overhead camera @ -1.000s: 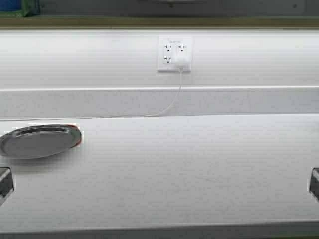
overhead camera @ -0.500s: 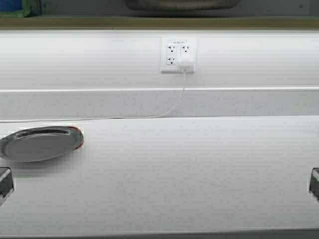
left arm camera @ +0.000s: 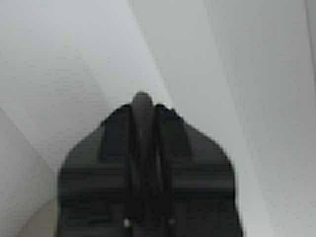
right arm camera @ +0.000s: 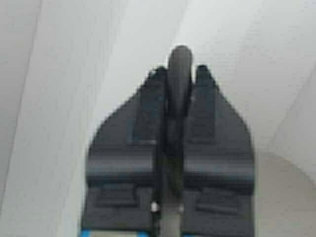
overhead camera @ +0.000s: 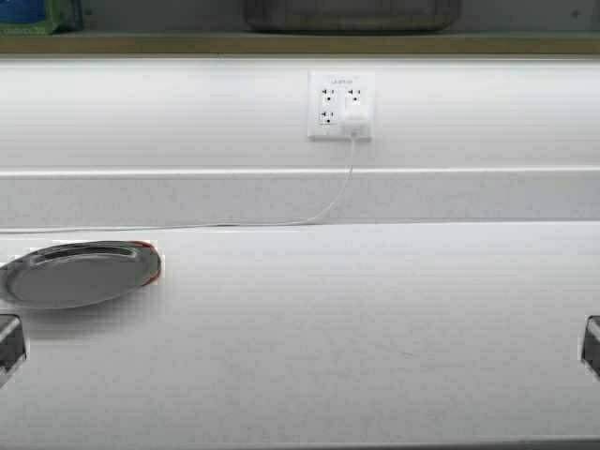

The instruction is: Open the cabinet, put the pot inside, then close it

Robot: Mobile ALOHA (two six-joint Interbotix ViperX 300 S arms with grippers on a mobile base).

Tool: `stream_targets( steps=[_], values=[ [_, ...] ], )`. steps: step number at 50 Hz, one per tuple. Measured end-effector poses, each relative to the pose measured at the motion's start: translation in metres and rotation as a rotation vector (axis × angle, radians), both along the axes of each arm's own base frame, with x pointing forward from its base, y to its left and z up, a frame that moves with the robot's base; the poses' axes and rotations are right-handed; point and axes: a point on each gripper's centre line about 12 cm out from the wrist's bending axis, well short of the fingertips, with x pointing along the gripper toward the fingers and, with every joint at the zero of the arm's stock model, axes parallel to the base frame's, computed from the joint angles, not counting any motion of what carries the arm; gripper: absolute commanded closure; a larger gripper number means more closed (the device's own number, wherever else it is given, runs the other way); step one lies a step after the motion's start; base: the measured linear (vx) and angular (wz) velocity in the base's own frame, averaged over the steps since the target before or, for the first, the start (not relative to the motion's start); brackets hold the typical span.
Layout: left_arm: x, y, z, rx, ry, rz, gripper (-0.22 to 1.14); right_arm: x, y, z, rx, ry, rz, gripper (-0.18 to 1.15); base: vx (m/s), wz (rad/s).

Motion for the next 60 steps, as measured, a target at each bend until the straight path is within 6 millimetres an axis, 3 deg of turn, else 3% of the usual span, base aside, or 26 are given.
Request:
stream_targets(
  steps=[7,11,15,19,21,23,25,34,48,60],
  values=[
    [0.003,-0.002,-0.002,-0.011,0.003,-0.001,0.89,0.003,0.0,-0.008,0.06,0.014,0.004,0.84,-0.01,0.0],
    [0.003,-0.002,0.0,-0.021,-0.007,0.003,0.8,0.005,-0.002,-0.01,0.093,0.019,0.003,0.66,-0.01,0.01],
    [0.003,0.002,0.0,-0.043,-0.033,0.03,0.57,0.005,-0.002,-0.008,0.107,0.01,0.003,0.32,-0.01,0.0],
    [0.002,0.007,-0.001,-0.077,-0.072,0.069,0.23,0.006,-0.003,-0.01,0.128,-0.016,-0.005,-0.02,0.0,-0.01],
    [0.0,0.01,-0.002,-0.099,-0.09,0.083,0.06,0.006,-0.003,-0.011,0.143,-0.029,-0.008,-0.12,0.0,0.0],
    [-0.002,0.012,-0.004,-0.123,-0.107,0.097,-0.1,0.004,-0.003,-0.013,0.154,-0.036,-0.008,-0.11,0.0,0.0],
    [-0.005,0.014,-0.005,-0.142,-0.117,0.103,-0.17,0.002,-0.004,-0.017,0.161,-0.034,-0.01,-0.08,0.01,0.01],
    [-0.018,0.012,0.004,-0.186,-0.166,0.1,-0.09,-0.009,-0.005,-0.029,0.168,-0.013,-0.01,-0.07,0.01,0.01],
    [-0.026,0.013,0.005,-0.186,-0.174,0.096,-0.1,-0.024,-0.009,-0.026,0.137,-0.042,-0.024,-0.07,0.0,0.0],
    [-0.047,0.014,0.009,-0.182,-0.178,0.084,-0.1,-0.04,-0.012,-0.017,0.133,-0.079,-0.027,-0.07,0.0,0.0]
  ],
)
